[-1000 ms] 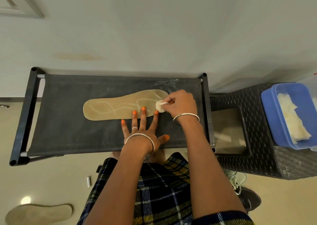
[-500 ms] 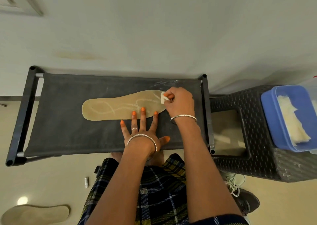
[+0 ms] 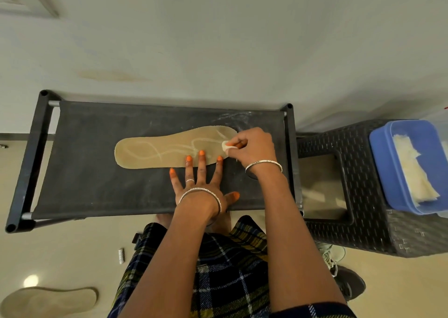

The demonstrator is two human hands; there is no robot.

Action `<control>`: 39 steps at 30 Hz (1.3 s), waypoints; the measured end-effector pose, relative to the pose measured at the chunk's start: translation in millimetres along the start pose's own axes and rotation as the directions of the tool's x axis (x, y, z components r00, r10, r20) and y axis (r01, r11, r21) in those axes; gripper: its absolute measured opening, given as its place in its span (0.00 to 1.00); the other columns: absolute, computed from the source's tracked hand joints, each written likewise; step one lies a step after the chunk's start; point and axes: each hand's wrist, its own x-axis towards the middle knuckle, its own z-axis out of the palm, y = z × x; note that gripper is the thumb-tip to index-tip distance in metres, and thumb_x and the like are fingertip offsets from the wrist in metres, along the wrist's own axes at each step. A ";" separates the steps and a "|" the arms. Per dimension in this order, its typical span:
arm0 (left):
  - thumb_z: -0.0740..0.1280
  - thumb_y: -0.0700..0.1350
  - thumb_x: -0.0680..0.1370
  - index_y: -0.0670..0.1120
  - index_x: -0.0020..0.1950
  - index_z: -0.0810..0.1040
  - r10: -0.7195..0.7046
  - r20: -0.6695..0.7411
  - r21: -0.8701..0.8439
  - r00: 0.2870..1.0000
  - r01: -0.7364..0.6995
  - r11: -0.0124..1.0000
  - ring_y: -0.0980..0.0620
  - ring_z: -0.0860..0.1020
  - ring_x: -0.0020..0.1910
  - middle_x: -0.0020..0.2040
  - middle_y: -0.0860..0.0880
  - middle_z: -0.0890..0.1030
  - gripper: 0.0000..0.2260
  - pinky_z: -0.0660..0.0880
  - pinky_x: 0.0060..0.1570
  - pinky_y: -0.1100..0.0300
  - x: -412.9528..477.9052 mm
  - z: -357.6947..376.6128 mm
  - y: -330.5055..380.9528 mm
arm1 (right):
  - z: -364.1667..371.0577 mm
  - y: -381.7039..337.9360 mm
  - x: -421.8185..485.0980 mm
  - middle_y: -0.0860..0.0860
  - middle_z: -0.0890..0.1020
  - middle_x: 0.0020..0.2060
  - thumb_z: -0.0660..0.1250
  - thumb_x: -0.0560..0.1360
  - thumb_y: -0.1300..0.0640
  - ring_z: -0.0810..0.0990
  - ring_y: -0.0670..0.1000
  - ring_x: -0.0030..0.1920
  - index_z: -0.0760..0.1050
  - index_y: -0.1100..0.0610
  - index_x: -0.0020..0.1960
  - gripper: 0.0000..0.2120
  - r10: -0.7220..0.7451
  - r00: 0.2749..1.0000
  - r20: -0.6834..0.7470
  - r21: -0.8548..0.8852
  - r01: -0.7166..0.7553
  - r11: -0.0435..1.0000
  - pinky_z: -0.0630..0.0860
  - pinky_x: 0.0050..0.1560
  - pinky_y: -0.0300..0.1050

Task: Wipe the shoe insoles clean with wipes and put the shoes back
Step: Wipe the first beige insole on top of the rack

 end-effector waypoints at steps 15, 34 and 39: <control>0.53 0.72 0.75 0.61 0.72 0.24 0.020 0.003 -0.032 1.000 -0.020 0.999 0.42 0.23 0.71 0.70 0.49 0.19 0.42 0.33 0.70 0.35 -2.6 -3.0 -1.6 | 2.6 -4.1 3.2 0.47 0.85 0.42 0.76 0.71 0.53 0.83 0.50 0.43 0.84 0.49 0.43 0.01 0.058 0.981 -0.186 -0.049 -0.068 0.996 0.82 0.48 0.50; 0.54 0.71 0.75 0.62 0.72 0.24 0.032 0.008 -0.049 0.999 -0.032 0.998 0.43 0.23 0.71 0.70 0.50 0.19 0.42 0.34 0.71 0.35 -0.1 -2.2 -4.2 | -1.9 -0.3 6.4 0.48 0.86 0.43 0.77 0.70 0.53 0.84 0.51 0.44 0.86 0.49 0.47 0.06 0.050 0.982 -0.181 -0.033 -0.057 0.998 0.82 0.49 0.50; 0.54 0.71 0.75 0.62 0.71 0.24 0.032 0.017 -0.047 0.999 -0.031 0.998 0.43 0.23 0.71 0.70 0.50 0.19 0.42 0.34 0.71 0.35 -0.2 -3.1 -3.1 | -1.8 -2.2 4.3 0.47 0.86 0.45 0.78 0.69 0.52 0.83 0.49 0.45 0.87 0.49 0.47 0.07 0.019 0.999 0.038 -0.087 -0.016 0.996 0.82 0.49 0.48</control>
